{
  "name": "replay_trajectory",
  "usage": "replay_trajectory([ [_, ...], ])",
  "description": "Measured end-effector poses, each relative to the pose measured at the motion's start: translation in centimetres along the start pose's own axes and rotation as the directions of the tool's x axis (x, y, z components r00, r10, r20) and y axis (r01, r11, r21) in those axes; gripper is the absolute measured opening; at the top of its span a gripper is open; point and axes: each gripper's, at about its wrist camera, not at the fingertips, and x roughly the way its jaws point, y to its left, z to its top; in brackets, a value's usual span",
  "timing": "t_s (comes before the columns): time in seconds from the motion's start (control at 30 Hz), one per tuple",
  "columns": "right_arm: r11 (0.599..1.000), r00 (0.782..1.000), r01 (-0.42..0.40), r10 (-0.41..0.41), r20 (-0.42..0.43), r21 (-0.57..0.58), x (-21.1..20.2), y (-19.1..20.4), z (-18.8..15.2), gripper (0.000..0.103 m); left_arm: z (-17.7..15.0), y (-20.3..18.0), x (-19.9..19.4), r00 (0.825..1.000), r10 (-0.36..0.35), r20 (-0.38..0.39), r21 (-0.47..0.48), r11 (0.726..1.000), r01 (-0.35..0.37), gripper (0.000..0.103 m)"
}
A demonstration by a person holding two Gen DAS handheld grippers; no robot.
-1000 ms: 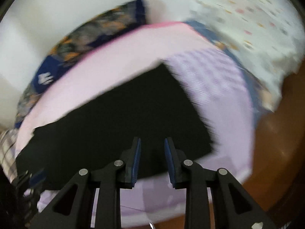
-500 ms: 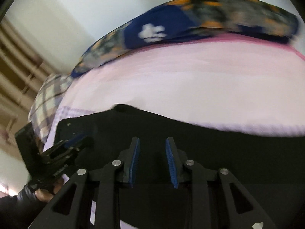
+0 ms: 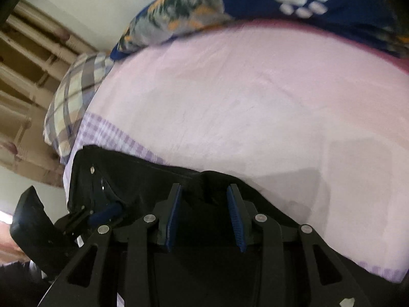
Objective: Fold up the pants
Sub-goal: 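Grasp the folded pants edge with the left tool while the right tool grasps beside it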
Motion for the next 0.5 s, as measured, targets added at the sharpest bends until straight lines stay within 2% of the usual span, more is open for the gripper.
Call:
replay_trajectory([
  [0.07,1.000,1.000,-0.018,0.018,-0.002,-0.021,0.2,0.2,-0.1,0.033,0.2,-0.3,-0.3,1.000,0.012,0.003,0.012,1.000,-0.012,0.030],
  [0.1,0.999,0.999,-0.036,0.036,0.005,-0.025,0.1,0.2,0.0,0.017,0.4,-0.6,-0.6,1.000,0.013,0.012,0.022,1.000,-0.013,0.030],
  [0.13,0.999,0.999,-0.049,0.049,0.015,-0.020,0.0,0.2,0.1,0.014,0.6,-0.9,-0.8,1.000,0.006,0.022,0.033,0.999,-0.007,0.030],
  [0.23,0.998,0.997,-0.053,0.054,0.051,-0.025,-0.6,0.3,0.5,0.010,1.4,-1.8,-0.9,0.999,-0.032,0.031,0.049,0.998,0.031,0.030],
  [0.3,0.999,0.998,-0.016,0.017,0.056,-0.032,-0.4,0.5,0.9,0.009,1.7,-2.5,-0.6,0.998,-0.055,0.028,0.066,0.996,0.053,0.030],
  [0.5,1.000,0.997,0.017,-0.018,0.076,0.016,1.1,-0.6,1.4,0.009,0.8,-2.8,1.3,0.999,-0.031,-0.033,0.084,0.996,0.033,0.030],
])
